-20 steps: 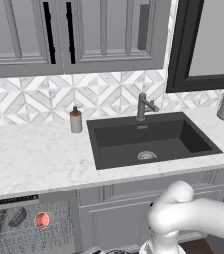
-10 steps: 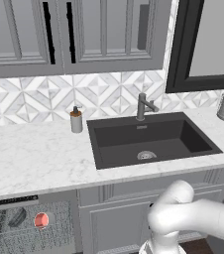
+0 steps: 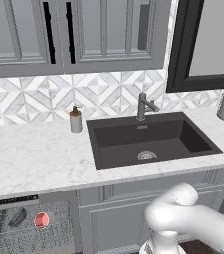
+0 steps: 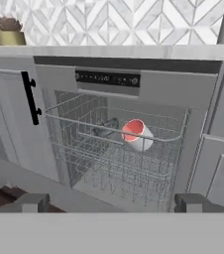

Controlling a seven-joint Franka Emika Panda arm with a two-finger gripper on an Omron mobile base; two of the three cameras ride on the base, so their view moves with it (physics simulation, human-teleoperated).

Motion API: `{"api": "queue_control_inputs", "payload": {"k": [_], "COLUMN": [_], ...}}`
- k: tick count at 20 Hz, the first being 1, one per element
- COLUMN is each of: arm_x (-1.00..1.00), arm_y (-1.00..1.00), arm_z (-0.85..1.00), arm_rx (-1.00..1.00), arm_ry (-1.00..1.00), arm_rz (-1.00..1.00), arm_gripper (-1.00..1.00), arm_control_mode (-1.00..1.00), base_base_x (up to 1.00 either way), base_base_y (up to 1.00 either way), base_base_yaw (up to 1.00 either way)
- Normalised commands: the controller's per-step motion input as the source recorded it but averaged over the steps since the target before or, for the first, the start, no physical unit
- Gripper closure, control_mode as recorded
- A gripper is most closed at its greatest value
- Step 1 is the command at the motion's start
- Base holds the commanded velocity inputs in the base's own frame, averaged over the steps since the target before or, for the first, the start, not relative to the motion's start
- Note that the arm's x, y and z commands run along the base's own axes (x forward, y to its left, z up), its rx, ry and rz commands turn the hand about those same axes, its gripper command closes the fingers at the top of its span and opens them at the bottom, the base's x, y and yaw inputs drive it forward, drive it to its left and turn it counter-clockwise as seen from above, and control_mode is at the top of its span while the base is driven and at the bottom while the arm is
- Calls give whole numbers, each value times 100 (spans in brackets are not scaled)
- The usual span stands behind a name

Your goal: Pick up the cup and bowl from the counter, place them in the dishwasher, and close the dishwasher door.

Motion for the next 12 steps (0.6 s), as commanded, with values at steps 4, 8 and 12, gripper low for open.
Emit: {"api": "queue_control_inputs", "payload": {"k": [4,8,12], "arm_x": [-10,-18,4], "arm_y": [38,45,56], "arm_z": [-66,-48,-47], "arm_rx": [0,0,0], "arm_ry": [-21,-18,-11], "arm_rz": [-7,-9,-12], "arm_gripper": [-100,-100,-100], "arm_control_mode": [-100,-100,-100], "base_base_x": [0,0,0], "base_base_y": [0,0,0], "base_base_yaw": [0,0,0]}}
